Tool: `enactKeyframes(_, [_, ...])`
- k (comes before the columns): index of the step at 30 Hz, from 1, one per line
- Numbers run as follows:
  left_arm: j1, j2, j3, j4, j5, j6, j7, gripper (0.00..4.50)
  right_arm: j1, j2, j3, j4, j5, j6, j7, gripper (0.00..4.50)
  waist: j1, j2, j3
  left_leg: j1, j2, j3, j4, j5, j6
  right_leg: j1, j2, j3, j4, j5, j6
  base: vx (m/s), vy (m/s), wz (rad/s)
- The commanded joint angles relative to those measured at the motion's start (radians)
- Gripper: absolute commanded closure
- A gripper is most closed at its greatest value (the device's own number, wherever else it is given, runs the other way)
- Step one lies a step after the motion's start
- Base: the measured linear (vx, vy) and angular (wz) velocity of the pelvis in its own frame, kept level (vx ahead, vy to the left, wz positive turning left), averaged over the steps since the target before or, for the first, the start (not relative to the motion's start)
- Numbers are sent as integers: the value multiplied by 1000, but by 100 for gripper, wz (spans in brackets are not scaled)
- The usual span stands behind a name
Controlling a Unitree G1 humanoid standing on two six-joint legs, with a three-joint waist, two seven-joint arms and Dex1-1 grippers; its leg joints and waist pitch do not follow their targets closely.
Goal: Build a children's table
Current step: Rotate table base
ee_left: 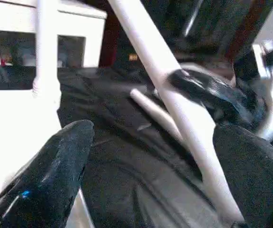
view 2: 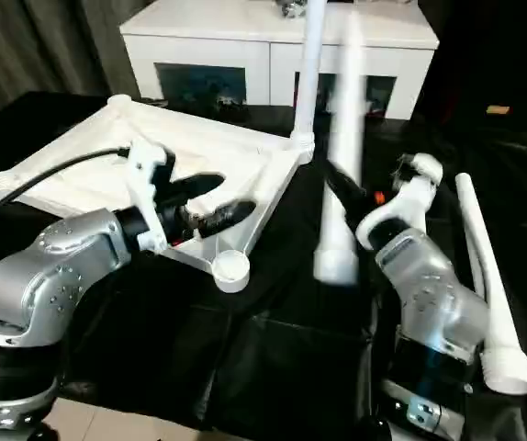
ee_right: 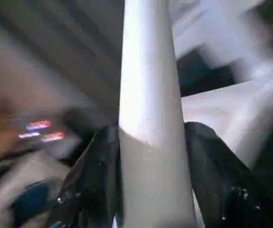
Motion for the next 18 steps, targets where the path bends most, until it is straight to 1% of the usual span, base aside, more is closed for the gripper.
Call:
enactKeyframes(1, [-56, -38, 68, -4, -87, 45, 34, 0, 22, -1, -2, -60, 136, 56, 86, 277, 8, -19, -70, -1, 12, 8, -59, -106, 80, 66, -32, 33, -64, -196, -226, 0, 0, 0])
enactKeyframes(2, [-56, -38, 68, -4, -87, 45, 34, 0, 22, -1, -2, -60, 136, 56, 86, 277, 18, -15, -73, 6, 16, 4, -57, -106, 77, 61, -35, 33, -63, -201, -227, 0, 0, 0])
enactKeyframes(3, [-100, -97, 129, 3, -180, 91, 68, 0, 42, -2, 11, -85, 202, 85, 123, 277, 17, -20, -67, 5, 19, 4, -62, -117, 72, 56, -33, 33, -68, -223, -224, 0, 0, 0])
enactKeyframes(4, [-108, -107, 140, 5, -199, 99, 75, 0, 46, -2, 16, -91, 213, 90, 131, 277, 25, -19, -68, 3, 17, 4, -60, -125, 61, 61, -36, 32, -68, -244, -221, 0, 0, 0])
enactKeyframes(5, [-126, -130, 163, 11, -241, 117, 89, 0, 54, -4, 29, -103, 235, 98, 147, 278, 27, -23, -66, 6, 17, 7, -61, -131, 57, 57, -36, 33, -70, -262, -213, 0, 0, 0])
enactKeyframes(6, [-132, -137, 169, 12, -256, 125, 95, 0, 56, -5, 31, -107, 245, 104, 154, 278, 29, -24, -63, -1, 16, 3, -65, -133, 54, 59, -35, 31, -73, -291, -195, 0, 0, 0])
enactKeyframes(7, [-139, -149, 173, 11, -279, 135, 98, 0, 57, 1, 33, -110, 256, 114, 155, 278, 29, -24, -62, -1, 15, 3, -65, -139, 50, 60, -34, 30, -75, -312, -184, 0, 0, 0])
enactKeyframes(8, [-142, -154, 172, 13, -286, 141, 103, 0, 59, 1, 39, -111, 259, 118, 157, 278, 31, -25, -62, -1, 14, 3, -65, -139, 44, 59, -37, 31, -80, -340, -164, 0, 0, 0])
enactKeyframes(9, [-145, -159, 170, 16, -289, 144, 106, 0, 64, -1, 52, -117, 258, 120, 165, 278, 32, -25, -64, -4, 13, 2, -66, -127, 39, 60, -37, 31, -80, -343, -148, 0, 0, 0])
enactKeyframes(10, [-146, -161, 169, 19, -288, 148, 108, 0, 68, -3, 60, -120, 259, 123, 168, 278, 32, -25, -64, -4, 13, 2, -66, -127, 39, 60, -37, 31, -80, -343, -148, 0, 0, 0])
enactKeyframes(11, [-150, -167, 169, 23, -281, 161, 116, 0, 76, -10, 73, -128, 271, 130, 171, 278, 33, -25, -64, -4, 14, 1, -67, -120, 33, 60, -37, 32, -81, -338, -135, 0, 0, 0])
enactKeyframes(13, [-152, -170, 169, 25, -278, 169, 121, 0, 80, -14, 78, -132, 281, 134, 171, 278, 33, -26, -66, -6, 14, 0, -66, -105, 32, 62, -37, 31, -80, -325, -129, 0, 0, 0])
enactKeyframes(14, [-157, -175, 176, 30, -295, 187, 146, 0, 88, -24, 91, -139, 294, 136, 169, 278, 33, -26, -66, -7, 12, 0, -66, -99, 32, 61, -37, 32, -80, -322, -128, 0, 0, 0])
enactKeyframes(15, [-161, -177, 178, 33, -306, 196, 162, 0, 98, -36, 113, -147, 290, 133, 173, 278, 36, -24, -66, -5, 13, 0, -64, -99, 29, 62, -36, 32, -80, -317, -128, 0, 0, 0])
enactKeyframes(16, [-161, -177, 178, 33, -306, 196, 162, 0, 98, -36, 113, -147, 290, 133, 173, 278, 36, -24, -66, -5, 13, 0, -64, -99, 29, 62, -36, 32, -80, -317, -128, 0, 0, 0])
enactKeyframes(17, [-164, -180, 181, 36, -332, 204, 184, 0, 111, -57, 153, -159, 260, 118, 176, 278, 38, -22, -67, -7, 13, -1, -64, -89, 28, 63, -37, 31, -78, -302, -130, 0, 0, 0])
enactKeyframes(18, [-164, -180, 181, 36, -332, 204, 184, 0, 111, -57, 153, -159, 260, 118, 176, 278, 37, -26, -67, -9, 12, -1, -64, -85, 30, 65, -36, 31, -77, -292, -132, 0, 0, 0])
